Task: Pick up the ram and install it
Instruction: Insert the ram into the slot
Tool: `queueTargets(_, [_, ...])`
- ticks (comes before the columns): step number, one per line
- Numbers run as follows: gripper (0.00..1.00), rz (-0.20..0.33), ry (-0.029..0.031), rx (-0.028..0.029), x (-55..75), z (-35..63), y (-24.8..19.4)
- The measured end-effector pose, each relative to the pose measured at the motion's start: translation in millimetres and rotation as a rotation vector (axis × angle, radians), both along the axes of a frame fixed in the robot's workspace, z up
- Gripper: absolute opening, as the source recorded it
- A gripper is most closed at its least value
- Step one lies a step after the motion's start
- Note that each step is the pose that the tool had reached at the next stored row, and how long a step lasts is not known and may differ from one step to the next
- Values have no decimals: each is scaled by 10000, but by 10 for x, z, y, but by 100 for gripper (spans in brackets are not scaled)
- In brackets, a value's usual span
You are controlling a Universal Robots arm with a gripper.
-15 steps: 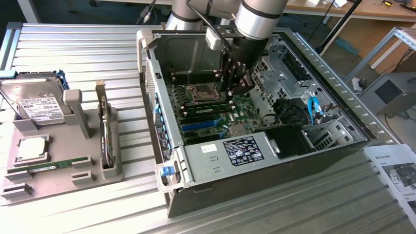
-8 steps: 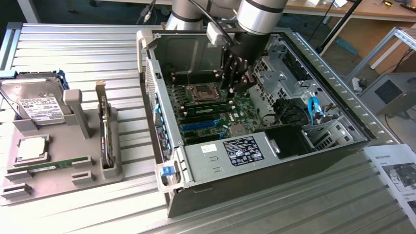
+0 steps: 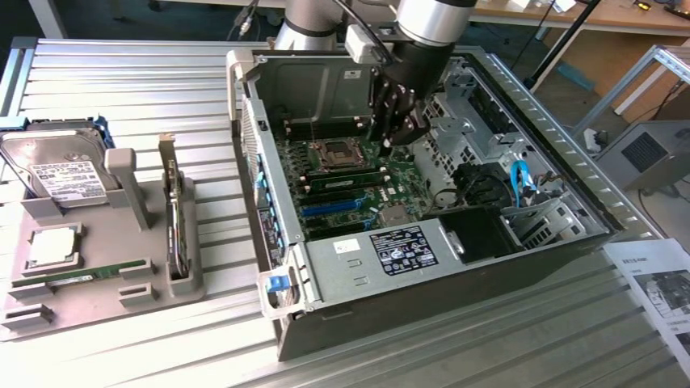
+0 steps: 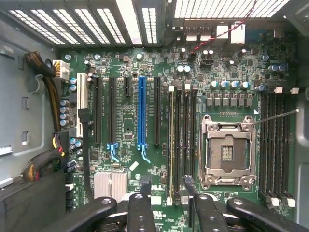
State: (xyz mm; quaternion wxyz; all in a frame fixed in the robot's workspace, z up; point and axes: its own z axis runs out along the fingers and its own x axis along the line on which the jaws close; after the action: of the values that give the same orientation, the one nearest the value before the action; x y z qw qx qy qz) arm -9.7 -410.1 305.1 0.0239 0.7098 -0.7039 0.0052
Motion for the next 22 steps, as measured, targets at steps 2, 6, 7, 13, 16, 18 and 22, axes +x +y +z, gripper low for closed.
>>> queueTargets(2, [38,-1,-2,-11,0,31,1])
queueTargets(6, [38,-1,-4,-32,0,93,2])
queueTargets(7, [38,0,-4,-37,0,107,2])
queueTargets(13, [38,0,-8,-67,0,226,6])
queueTargets(16, [38,0,-11,-78,0,301,6])
queueTargets(18, [38,0,-12,-86,0,338,7])
queueTargets(22, [38,0,-14,-105,0,418,8])
